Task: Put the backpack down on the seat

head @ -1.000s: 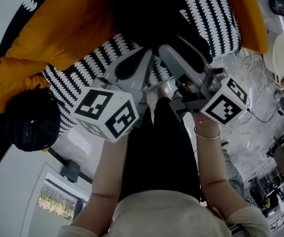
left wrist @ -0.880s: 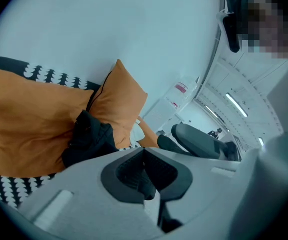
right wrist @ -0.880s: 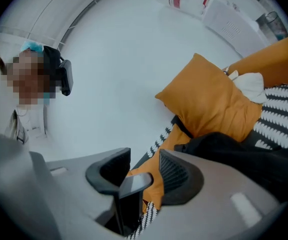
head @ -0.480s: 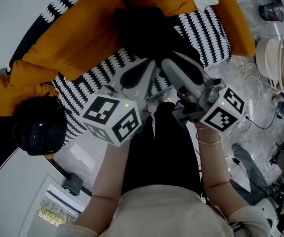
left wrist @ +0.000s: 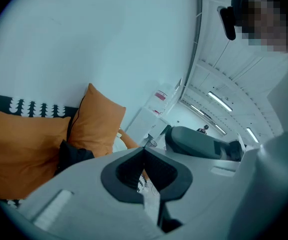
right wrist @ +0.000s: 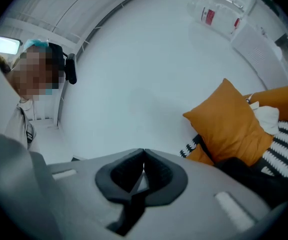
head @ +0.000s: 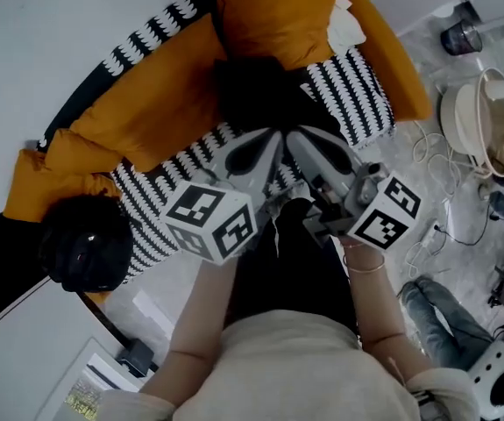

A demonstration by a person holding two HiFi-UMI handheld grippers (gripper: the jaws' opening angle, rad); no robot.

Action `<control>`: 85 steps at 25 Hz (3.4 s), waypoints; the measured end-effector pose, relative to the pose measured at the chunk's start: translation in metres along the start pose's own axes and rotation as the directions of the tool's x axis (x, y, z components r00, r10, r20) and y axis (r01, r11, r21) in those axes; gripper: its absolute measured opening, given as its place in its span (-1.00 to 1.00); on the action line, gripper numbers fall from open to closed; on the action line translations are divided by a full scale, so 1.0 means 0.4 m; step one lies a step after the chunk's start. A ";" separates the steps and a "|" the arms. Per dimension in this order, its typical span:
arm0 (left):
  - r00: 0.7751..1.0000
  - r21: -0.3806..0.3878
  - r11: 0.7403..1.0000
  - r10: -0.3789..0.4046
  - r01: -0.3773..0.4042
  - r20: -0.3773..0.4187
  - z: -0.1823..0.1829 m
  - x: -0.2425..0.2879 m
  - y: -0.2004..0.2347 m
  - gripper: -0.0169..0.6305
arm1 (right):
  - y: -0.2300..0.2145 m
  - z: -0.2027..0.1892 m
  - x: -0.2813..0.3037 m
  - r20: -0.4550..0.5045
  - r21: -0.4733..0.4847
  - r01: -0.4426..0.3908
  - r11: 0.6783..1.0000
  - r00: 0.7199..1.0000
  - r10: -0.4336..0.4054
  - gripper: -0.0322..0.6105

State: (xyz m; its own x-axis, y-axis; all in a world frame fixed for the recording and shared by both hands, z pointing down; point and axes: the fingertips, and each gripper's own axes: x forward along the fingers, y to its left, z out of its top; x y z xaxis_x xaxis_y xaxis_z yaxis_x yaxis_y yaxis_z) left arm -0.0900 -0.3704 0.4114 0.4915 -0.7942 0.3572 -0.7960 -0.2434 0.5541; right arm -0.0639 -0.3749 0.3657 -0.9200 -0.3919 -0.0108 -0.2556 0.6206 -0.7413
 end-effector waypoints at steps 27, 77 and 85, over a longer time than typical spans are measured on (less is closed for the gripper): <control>0.983 0.193 0.974 -0.141 0.117 0.121 0.251 -0.150 -0.252 -0.92 | 0.263 0.206 -0.061 0.087 -0.189 0.020 0.982 0.996 -0.004 -0.89; 0.985 0.238 0.969 -0.097 0.062 0.140 0.259 -0.189 -0.248 -0.92 | 0.340 0.167 -0.022 -0.034 -0.270 -0.094 0.958 0.995 0.088 -0.89; 0.985 0.247 0.967 -0.095 0.057 0.143 0.256 -0.192 -0.256 -0.92 | 0.342 0.166 -0.032 -0.033 -0.267 -0.105 0.958 0.994 0.100 -0.89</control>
State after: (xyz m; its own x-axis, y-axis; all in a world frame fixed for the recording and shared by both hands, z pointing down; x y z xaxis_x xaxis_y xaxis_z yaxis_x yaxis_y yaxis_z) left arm -0.0822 -0.3413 0.2502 0.5093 -0.8388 0.1923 -0.8292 -0.4184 0.3707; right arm -0.0672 -0.3303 0.2200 -0.9502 -0.3052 -0.0629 -0.2274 0.8172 -0.5296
